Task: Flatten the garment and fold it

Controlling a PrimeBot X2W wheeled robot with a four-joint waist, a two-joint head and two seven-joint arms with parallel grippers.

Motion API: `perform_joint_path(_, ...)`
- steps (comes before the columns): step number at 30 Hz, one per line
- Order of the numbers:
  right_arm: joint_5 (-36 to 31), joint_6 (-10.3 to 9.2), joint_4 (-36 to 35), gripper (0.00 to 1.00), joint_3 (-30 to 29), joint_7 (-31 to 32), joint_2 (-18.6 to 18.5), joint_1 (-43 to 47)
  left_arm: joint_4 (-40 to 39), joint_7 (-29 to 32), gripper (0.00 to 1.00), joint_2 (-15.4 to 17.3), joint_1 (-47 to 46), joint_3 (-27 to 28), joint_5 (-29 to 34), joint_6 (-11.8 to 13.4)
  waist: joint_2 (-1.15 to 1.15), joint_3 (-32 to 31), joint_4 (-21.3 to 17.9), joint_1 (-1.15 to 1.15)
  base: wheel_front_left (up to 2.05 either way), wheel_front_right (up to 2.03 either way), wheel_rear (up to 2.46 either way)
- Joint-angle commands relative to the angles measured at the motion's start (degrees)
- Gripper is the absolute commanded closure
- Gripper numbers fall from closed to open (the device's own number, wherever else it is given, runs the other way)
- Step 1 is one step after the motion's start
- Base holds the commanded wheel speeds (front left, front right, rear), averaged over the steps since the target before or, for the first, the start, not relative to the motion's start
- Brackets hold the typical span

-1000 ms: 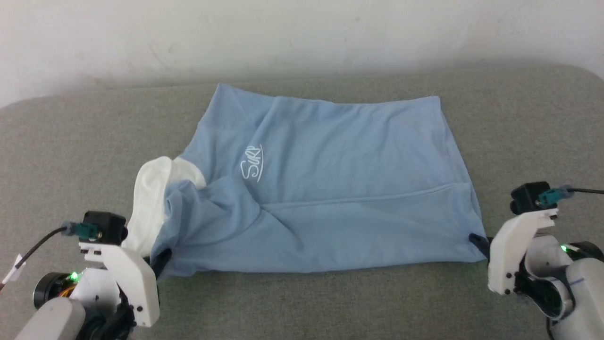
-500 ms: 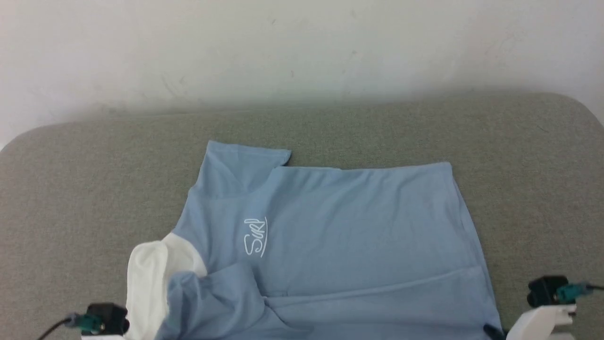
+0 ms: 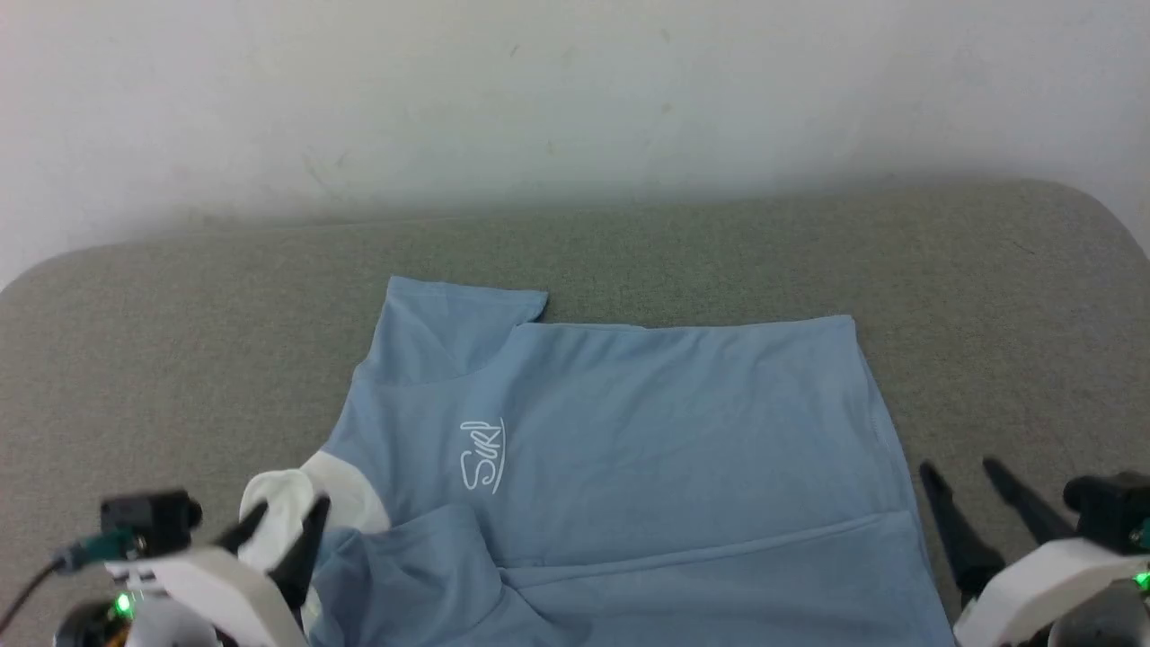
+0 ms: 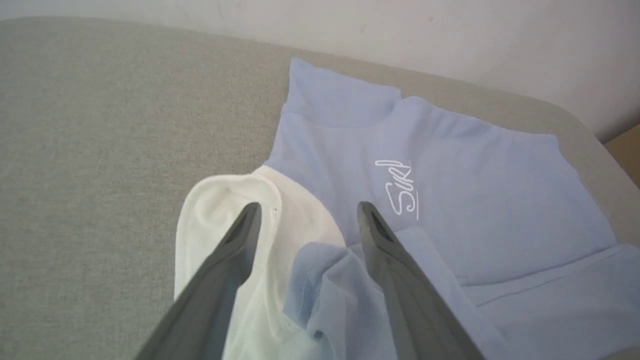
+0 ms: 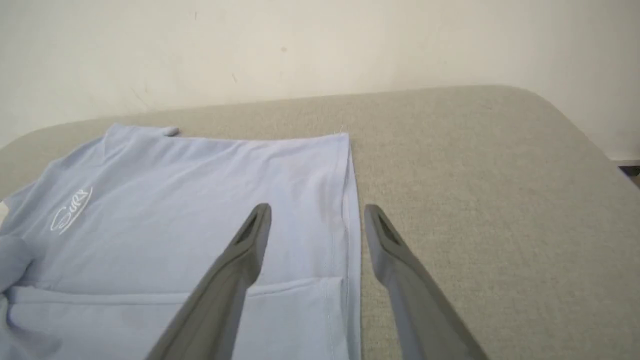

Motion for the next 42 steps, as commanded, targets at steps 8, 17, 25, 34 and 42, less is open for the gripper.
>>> perform_joint_path(8,-5.8,-0.05,-6.5,0.0,-1.0,-6.4,4.0,-5.8,5.0,-6.7,0.0,-2.4,-16.4,0.8,5.1,-1.3,0.0,5.7,-2.1,0.01,0.0,0.0,0.0)
perform_joint_path(17,-8.2,-0.05,-10.6,0.0,1.0,-8.0,6.2,-12.0,19.8,-6.1,0.0,-3.0,-41.2,-0.9,7.0,-7.5,0.0,17.8,-6.0,0.01,0.0,0.0,0.0)
perform_joint_path(25,-8.3,-0.05,-9.1,0.0,4.2,-9.8,7.1,-16.4,35.4,4.4,0.0,-3.1,-57.5,-4.0,4.7,-13.4,0.0,24.4,-10.0,0.01,0.0,0.0,0.0)
perform_joint_path(34,-7.9,-0.05,-5.7,0.0,6.7,-11.3,7.4,-17.6,46.7,26.3,0.0,1.9,-62.3,-8.8,1.1,-15.4,0.0,27.2,-13.6,0.01,0.0,0.0,0.0)
perform_joint_path(42,-6.7,-0.05,-4.3,0.0,6.9,-11.5,7.5,-18.2,49.5,41.0,1.0,2.2,-59.6,-12.8,-0.2,-14.8,0.0,27.4,-13.6,0.01,0.0,0.0,0.0)
